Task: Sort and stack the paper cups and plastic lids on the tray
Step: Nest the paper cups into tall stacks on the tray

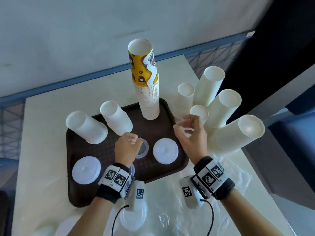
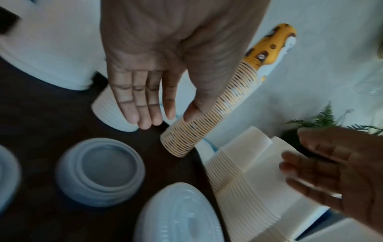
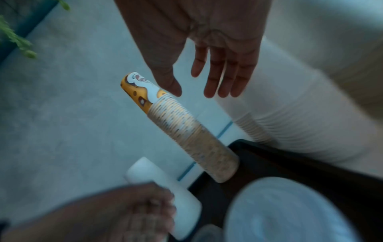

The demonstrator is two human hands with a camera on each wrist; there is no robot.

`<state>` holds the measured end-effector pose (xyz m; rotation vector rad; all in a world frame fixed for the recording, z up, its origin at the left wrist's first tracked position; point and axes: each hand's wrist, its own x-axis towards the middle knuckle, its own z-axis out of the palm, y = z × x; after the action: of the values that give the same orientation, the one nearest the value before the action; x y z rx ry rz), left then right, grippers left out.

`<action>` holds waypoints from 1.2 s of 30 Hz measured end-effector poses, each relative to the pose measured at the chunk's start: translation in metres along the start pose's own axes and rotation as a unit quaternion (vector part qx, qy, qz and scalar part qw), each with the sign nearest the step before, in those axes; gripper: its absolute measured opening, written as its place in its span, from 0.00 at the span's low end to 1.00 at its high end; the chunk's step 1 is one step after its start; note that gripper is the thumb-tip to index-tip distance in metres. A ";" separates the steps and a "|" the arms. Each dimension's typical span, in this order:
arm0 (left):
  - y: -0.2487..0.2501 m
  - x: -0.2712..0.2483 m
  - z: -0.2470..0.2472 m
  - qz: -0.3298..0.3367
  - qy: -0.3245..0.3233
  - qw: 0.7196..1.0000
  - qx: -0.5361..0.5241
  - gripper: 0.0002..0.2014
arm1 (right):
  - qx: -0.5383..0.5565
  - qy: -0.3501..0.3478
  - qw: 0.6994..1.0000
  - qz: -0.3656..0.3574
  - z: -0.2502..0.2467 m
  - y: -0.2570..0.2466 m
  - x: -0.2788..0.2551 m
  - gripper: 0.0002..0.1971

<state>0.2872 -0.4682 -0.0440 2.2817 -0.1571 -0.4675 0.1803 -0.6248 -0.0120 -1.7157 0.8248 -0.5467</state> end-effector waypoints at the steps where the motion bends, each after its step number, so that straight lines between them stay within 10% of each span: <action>1: 0.009 -0.003 0.007 0.015 -0.012 1.000 -0.018 0.04 | -0.006 0.021 1.000 0.006 -0.011 0.010 -0.004 0.16; 7: 0.065 0.010 0.053 0.122 -0.088 0.985 -0.082 0.27 | -0.046 0.073 0.994 0.073 -0.036 0.052 -0.005 0.23; 15: 0.102 0.065 0.103 0.099 -0.131 0.981 -0.103 0.49 | -0.066 0.015 0.996 0.064 -0.024 0.065 0.027 0.39; 36: 0.101 0.115 0.127 0.104 -0.218 0.969 0.045 0.47 | 0.035 0.013 0.996 0.084 -0.014 0.104 0.040 0.42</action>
<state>0.3486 -0.6534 -0.0815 2.1857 -0.6421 -0.8596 0.1700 -0.6800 -0.1090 -1.5617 0.9486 -0.4797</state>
